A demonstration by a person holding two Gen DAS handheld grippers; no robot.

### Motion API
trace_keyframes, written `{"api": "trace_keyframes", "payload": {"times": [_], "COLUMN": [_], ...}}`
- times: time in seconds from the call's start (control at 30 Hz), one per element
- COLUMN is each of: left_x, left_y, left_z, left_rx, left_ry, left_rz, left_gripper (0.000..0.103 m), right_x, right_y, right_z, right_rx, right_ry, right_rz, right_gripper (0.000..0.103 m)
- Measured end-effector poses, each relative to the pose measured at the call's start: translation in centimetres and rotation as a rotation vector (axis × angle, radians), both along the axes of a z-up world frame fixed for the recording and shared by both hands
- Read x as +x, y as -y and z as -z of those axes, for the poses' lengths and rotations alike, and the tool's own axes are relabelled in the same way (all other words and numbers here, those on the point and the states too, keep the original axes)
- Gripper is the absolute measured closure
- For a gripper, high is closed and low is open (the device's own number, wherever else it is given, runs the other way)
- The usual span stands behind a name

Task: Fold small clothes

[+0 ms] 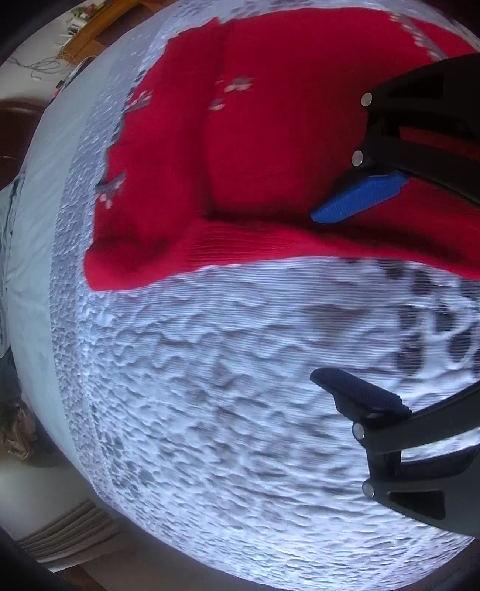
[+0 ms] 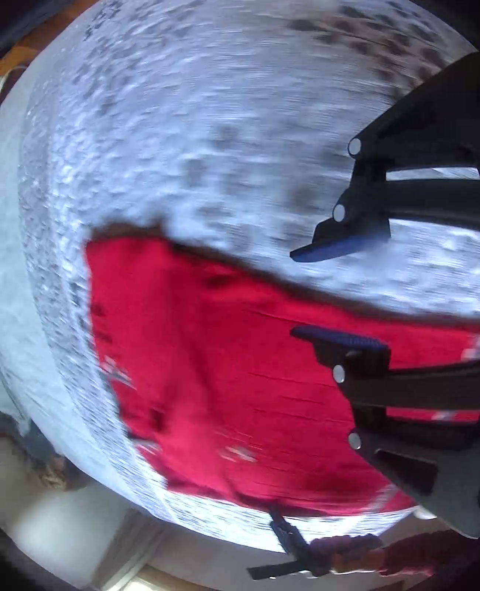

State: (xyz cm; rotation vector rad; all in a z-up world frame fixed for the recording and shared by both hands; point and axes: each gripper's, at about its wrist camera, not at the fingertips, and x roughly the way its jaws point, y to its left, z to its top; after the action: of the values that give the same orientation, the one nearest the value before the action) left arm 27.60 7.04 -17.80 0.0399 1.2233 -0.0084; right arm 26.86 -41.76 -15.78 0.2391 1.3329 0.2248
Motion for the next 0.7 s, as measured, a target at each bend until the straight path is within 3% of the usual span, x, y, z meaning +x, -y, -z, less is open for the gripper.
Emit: {"api": "trace_keyframes", "payload": {"times": [0.17,0.33,0.57,0.7], "left_x": [-10.1,-15.2,-18.0,-18.3], "left_y": [0.2,1.3,2.1,2.2], "left_z": [-0.1,-0.5,-0.2,-0.3], "left_rx": [-0.03,-0.07,-0.119,-0.128], "left_ry": [-0.059,-0.077,-0.096,-0.099], "left_rz": [0.035,0.04,0.011,0.0], "left_gripper": [0.021,0.019,0.02,0.041], "right_x": [-11.7,-19.1,-22.2,-22.3], "right_y": [-2.0,-3.5,-4.3,-4.7], "right_z": [0.3,1.1,1.8,2.0], "right_rx": [0.033,0.024,0.129,0.162], "right_ry": [-0.06,-0.091,-0.105,-0.098], "right_rz": [-0.08,-0.109,-0.092,-0.075], "right_gripper": [0.059,0.053,0.052,0.067]}}
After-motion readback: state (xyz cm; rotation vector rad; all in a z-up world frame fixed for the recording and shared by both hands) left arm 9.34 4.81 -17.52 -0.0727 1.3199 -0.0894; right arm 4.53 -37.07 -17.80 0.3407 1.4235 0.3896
